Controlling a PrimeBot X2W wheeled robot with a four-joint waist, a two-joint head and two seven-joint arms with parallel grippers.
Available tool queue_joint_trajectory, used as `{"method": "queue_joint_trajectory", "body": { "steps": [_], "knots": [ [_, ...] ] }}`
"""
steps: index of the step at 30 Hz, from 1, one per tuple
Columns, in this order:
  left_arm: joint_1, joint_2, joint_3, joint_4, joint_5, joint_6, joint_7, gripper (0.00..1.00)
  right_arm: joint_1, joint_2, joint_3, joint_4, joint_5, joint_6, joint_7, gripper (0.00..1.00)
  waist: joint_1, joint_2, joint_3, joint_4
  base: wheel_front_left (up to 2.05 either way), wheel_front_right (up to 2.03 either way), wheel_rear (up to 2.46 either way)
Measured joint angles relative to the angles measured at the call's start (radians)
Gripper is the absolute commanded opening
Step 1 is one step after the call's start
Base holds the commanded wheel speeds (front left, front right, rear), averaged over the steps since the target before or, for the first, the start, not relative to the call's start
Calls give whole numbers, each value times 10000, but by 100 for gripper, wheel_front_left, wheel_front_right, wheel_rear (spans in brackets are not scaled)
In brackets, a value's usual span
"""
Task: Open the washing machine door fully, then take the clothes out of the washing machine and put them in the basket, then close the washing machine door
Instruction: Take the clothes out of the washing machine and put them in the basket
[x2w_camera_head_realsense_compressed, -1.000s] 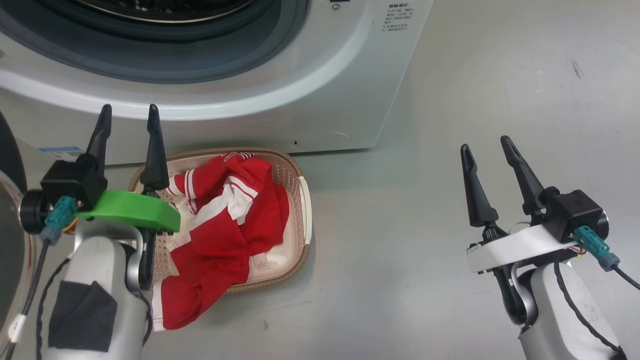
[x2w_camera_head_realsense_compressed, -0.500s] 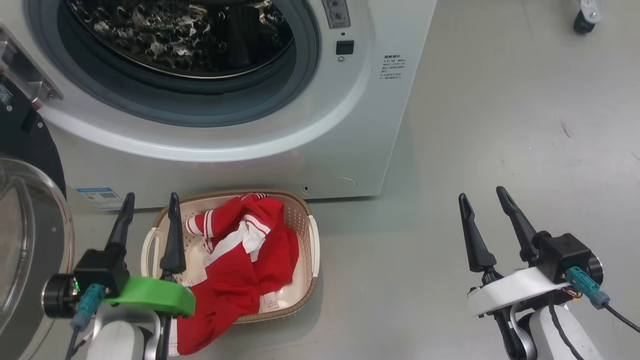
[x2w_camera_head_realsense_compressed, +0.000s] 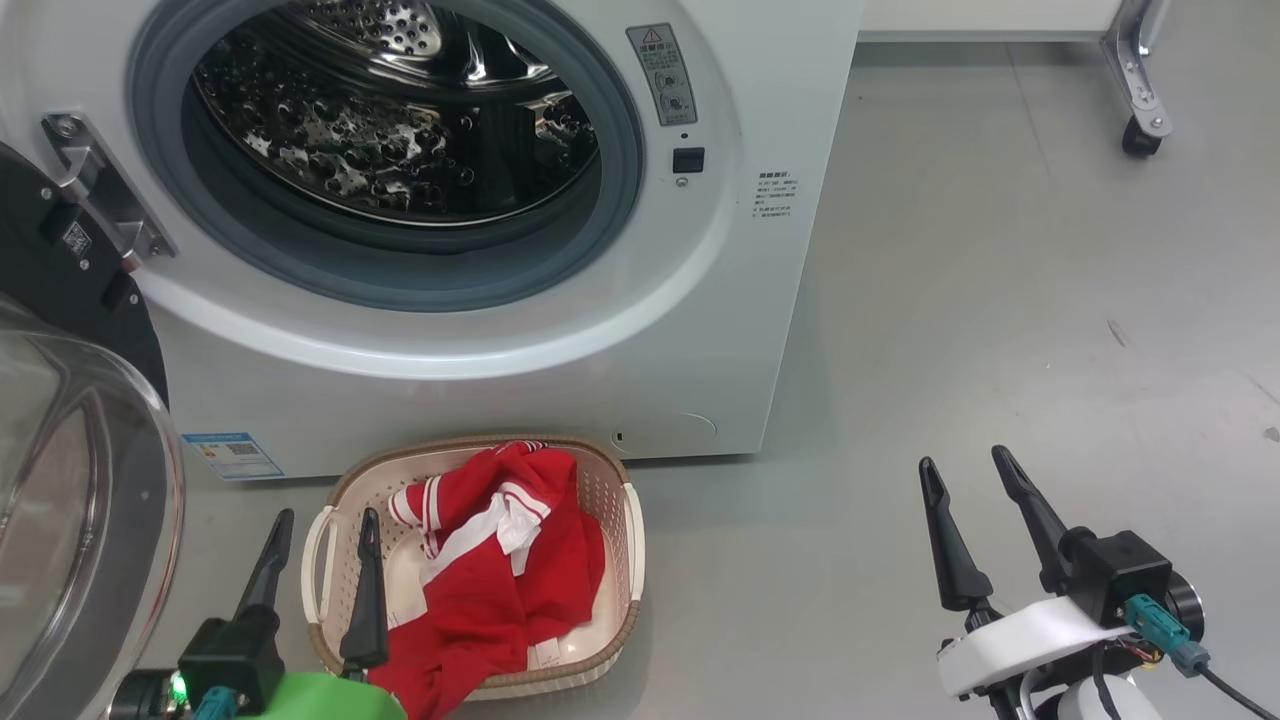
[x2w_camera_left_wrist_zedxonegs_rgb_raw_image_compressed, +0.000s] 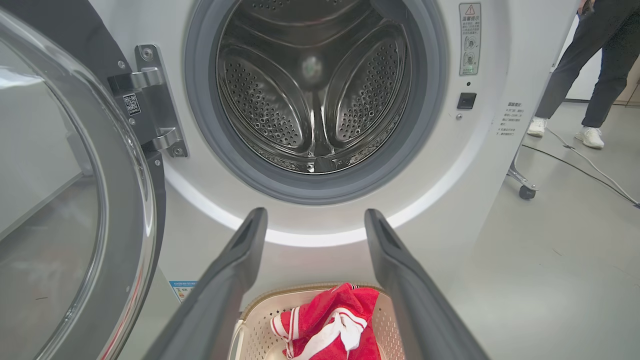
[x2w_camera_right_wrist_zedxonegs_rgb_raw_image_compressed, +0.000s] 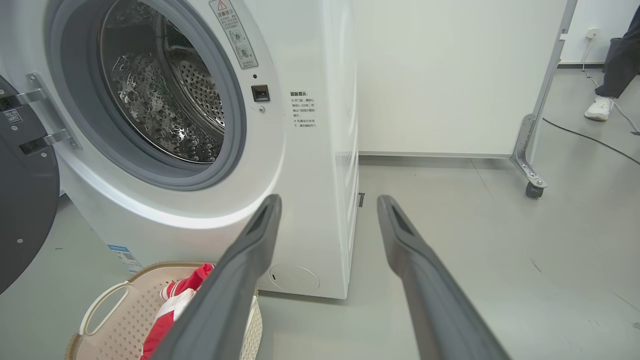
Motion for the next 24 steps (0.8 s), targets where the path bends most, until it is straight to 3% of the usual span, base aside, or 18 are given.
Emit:
{"method": "queue_joint_trajectory", "body": {
  "steps": [24],
  "knots": [
    [1556,17,-127,-1080,4,261,366,100,872,44,205,-77,-15,-184,2,100,0,0,-867,-135,0,0,0]
  ]
}}
